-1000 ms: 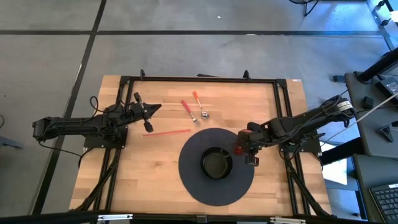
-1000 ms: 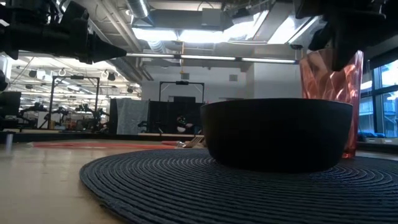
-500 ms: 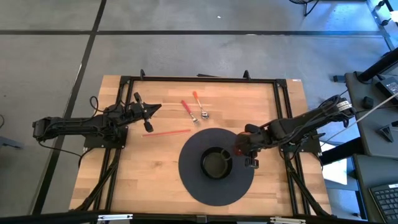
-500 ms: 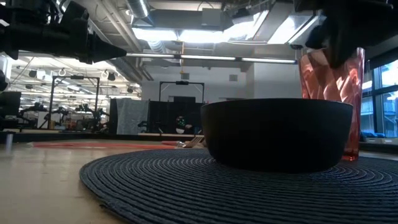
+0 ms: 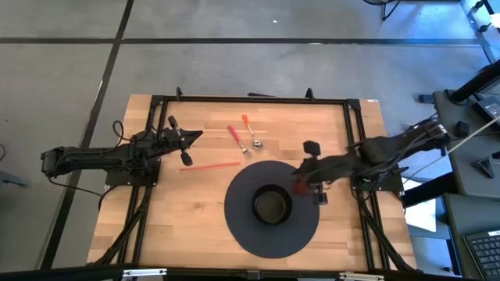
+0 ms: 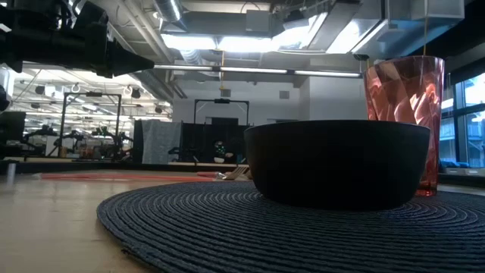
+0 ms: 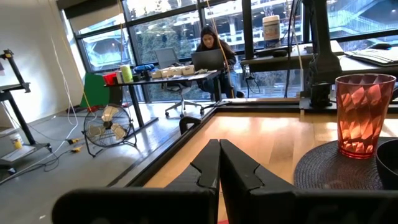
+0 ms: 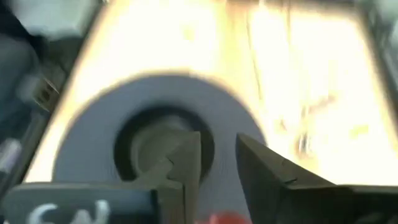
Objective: Pick & Place Utensil
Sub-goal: Put the orange straw into the orange cup
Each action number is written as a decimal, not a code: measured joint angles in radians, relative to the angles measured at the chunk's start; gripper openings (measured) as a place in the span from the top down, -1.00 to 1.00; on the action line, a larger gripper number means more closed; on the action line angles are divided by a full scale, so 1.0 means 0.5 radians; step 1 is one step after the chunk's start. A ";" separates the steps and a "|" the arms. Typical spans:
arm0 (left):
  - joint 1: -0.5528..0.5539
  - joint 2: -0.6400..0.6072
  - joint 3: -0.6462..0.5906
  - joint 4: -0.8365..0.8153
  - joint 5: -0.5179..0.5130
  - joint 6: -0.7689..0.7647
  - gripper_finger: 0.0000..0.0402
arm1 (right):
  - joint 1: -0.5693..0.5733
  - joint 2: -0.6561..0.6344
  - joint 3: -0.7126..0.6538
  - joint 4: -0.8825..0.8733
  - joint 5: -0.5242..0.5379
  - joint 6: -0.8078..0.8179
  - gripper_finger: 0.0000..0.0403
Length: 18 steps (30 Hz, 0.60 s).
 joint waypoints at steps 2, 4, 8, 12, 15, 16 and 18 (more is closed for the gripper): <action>0.000 0.000 0.000 -0.001 0.000 0.000 0.99 | -0.033 -0.105 -0.017 0.113 -0.090 -0.130 0.63; -0.001 0.000 0.000 -0.004 0.000 0.000 0.99 | -0.073 -0.218 -0.062 0.243 -0.169 -0.245 0.80; 0.000 0.000 0.000 -0.036 -0.035 0.014 0.99 | -0.175 -0.465 -0.279 0.561 -0.338 -0.352 0.95; -0.001 0.000 0.000 -0.045 -0.112 0.051 0.99 | -0.281 -0.705 -0.596 0.889 -0.360 -0.346 0.98; 0.000 0.000 0.000 -0.045 -0.126 0.052 0.99 | -0.382 -0.868 -0.874 1.146 -0.450 -0.354 0.98; 0.000 0.000 0.000 -0.045 -0.126 0.052 0.99 | -0.418 -0.919 -0.976 1.272 -0.492 -0.355 0.98; 0.000 0.000 0.000 -0.045 -0.126 0.053 0.99 | -0.481 -1.011 -1.196 1.557 -0.601 -0.377 0.98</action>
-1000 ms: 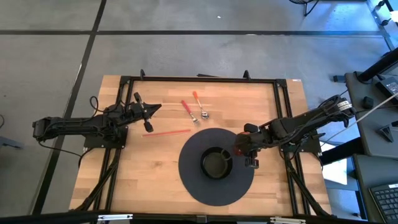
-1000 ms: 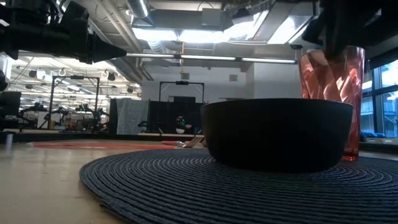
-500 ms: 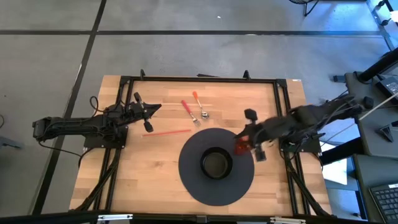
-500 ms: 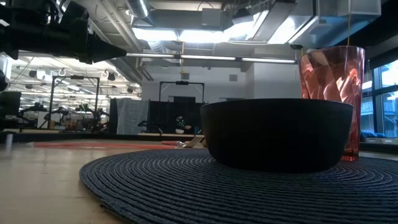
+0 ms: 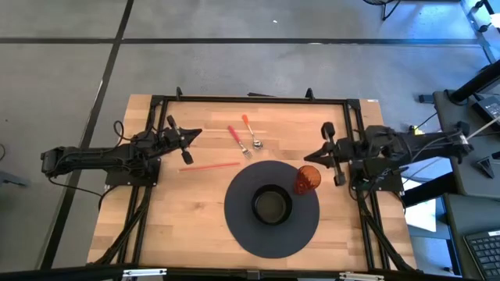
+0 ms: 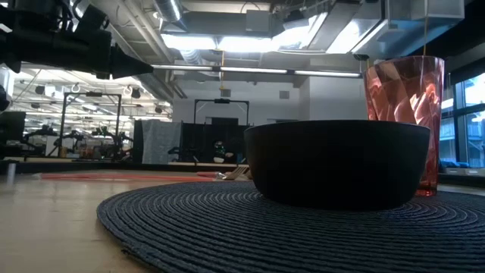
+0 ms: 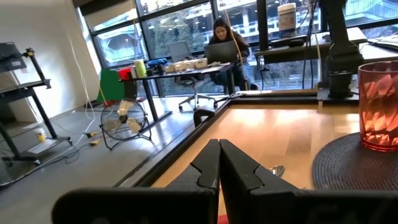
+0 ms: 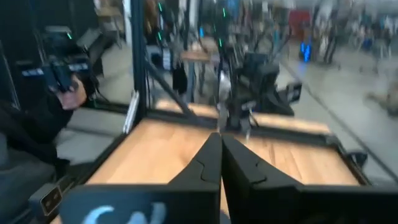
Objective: Pick & Place Utensil
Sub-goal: Put the orange straw into the orange cup
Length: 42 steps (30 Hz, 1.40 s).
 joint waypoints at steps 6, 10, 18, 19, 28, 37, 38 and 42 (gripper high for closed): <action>-0.001 0.000 0.000 0.000 -0.001 0.000 0.99 | -0.180 -0.190 -0.542 0.598 -0.227 -0.052 0.99; 0.000 -0.001 0.000 0.000 -0.001 0.000 0.99 | -0.248 -0.345 -0.770 0.855 -0.228 -0.115 0.99; 0.000 -0.001 0.000 0.000 -0.001 0.048 0.99 | -0.318 -0.629 -0.960 0.813 -0.227 -0.084 0.99; 0.000 -0.001 0.000 0.000 -0.001 0.049 0.99 | -0.320 -0.647 -0.975 0.796 -0.226 -0.071 0.99; 0.000 0.000 0.000 0.000 -0.002 0.053 0.99 | -0.374 -0.692 -1.067 0.779 -0.153 -0.067 0.99; 0.000 0.000 0.000 0.000 -0.002 0.053 0.99 | -0.408 -0.692 -1.126 0.779 -0.154 -0.058 0.99; 0.000 -0.001 0.000 0.000 -0.002 0.053 0.99 | -0.408 -0.692 -1.143 0.794 -0.154 -0.051 0.99; 0.000 0.000 0.000 0.000 -0.002 0.053 0.99 | -0.408 -0.692 -1.178 0.839 -0.154 -0.044 0.99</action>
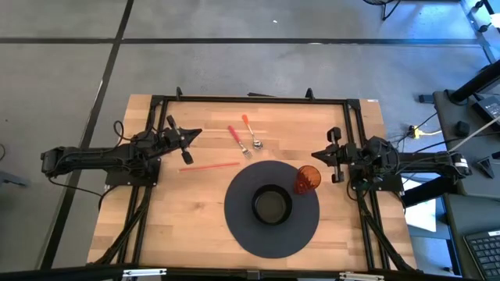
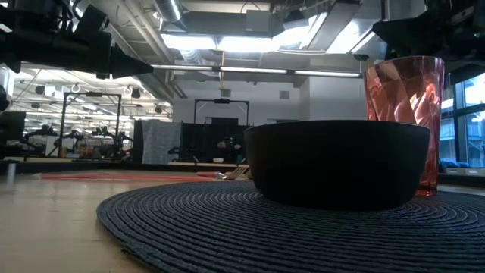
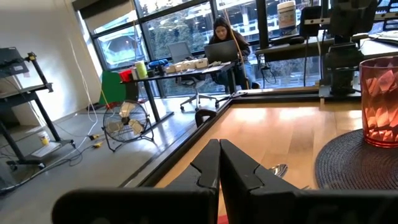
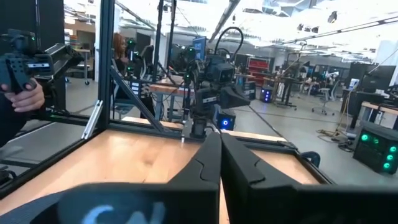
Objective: Pick & Place Utensil
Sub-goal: Put the orange straw into the orange cup
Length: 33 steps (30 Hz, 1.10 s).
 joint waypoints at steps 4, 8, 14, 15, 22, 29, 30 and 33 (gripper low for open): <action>0.000 -0.001 0.000 0.000 0.000 -0.001 0.99 | 0.000 0.000 0.000 0.002 0.000 0.001 0.99; 0.000 0.000 0.000 0.001 0.000 -0.001 0.99 | 0.000 0.000 0.000 -0.030 0.000 0.001 0.99; 0.000 0.000 0.000 0.033 0.004 -0.010 0.99 | 0.000 0.000 0.000 -0.030 0.030 -0.023 0.99; 0.000 0.000 0.000 0.051 0.019 -0.030 0.99 | 0.000 0.000 0.000 -0.030 0.052 -0.023 0.99; 0.000 -0.001 0.000 0.076 0.192 -0.112 0.99 | 0.001 0.000 0.000 -0.030 0.090 -0.021 0.99; -0.001 0.163 0.231 -0.027 0.416 -0.431 0.99 | 0.001 0.000 0.000 -0.030 0.090 -0.028 0.95; -0.001 0.218 0.267 -0.049 0.413 -0.445 0.99 | 0.001 0.000 0.000 -0.029 0.090 -0.028 0.94; -0.002 0.385 0.357 -0.158 0.393 -0.429 0.99 | 0.001 0.000 0.000 -0.026 0.090 -0.028 0.95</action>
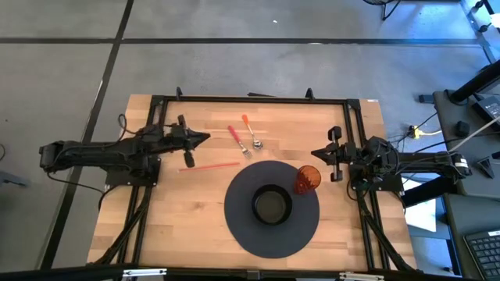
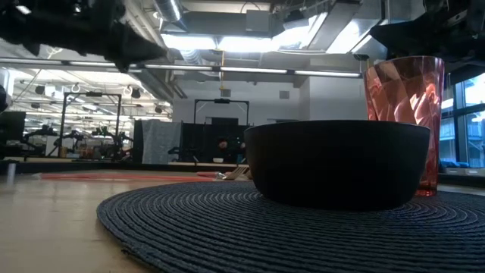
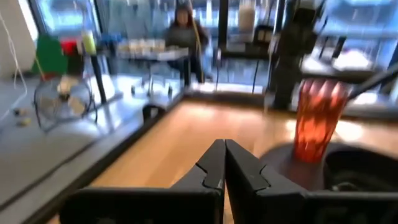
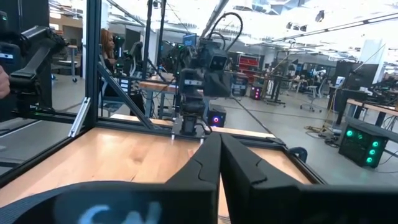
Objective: Pick & Place Utensil
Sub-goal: Put the orange straw into the orange cup
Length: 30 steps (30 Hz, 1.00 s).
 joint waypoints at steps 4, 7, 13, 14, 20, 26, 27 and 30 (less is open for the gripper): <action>0.000 0.180 0.184 -0.327 -0.070 -0.046 0.99 | 0.000 0.000 0.001 0.003 0.001 -0.018 0.98; 0.000 0.332 0.322 -0.569 -0.156 -0.118 0.99 | 0.000 0.000 0.001 -0.002 0.007 -0.021 0.97; 0.000 0.689 0.560 -0.894 -0.196 -0.171 0.99 | 0.001 0.000 0.002 -0.010 0.151 -0.055 0.90; -0.001 0.752 0.584 -0.901 -0.194 -0.197 0.99 | 0.001 0.000 0.002 -0.014 0.180 -0.054 0.90; -0.097 1.153 0.715 -0.948 -0.153 -0.253 0.99 | 0.001 0.000 0.002 -0.055 0.280 -0.044 0.97; -0.251 1.508 0.870 -0.990 -0.301 -0.243 0.81 | 0.001 0.000 0.002 -0.052 0.280 0.047 0.95; -0.262 1.557 0.912 -1.023 -0.288 -0.242 0.76 | 0.001 0.000 0.002 -0.051 0.281 0.059 0.93; -0.274 1.693 1.040 -1.183 -0.300 -0.238 0.56 | 0.001 0.000 0.002 -0.048 0.280 0.067 0.89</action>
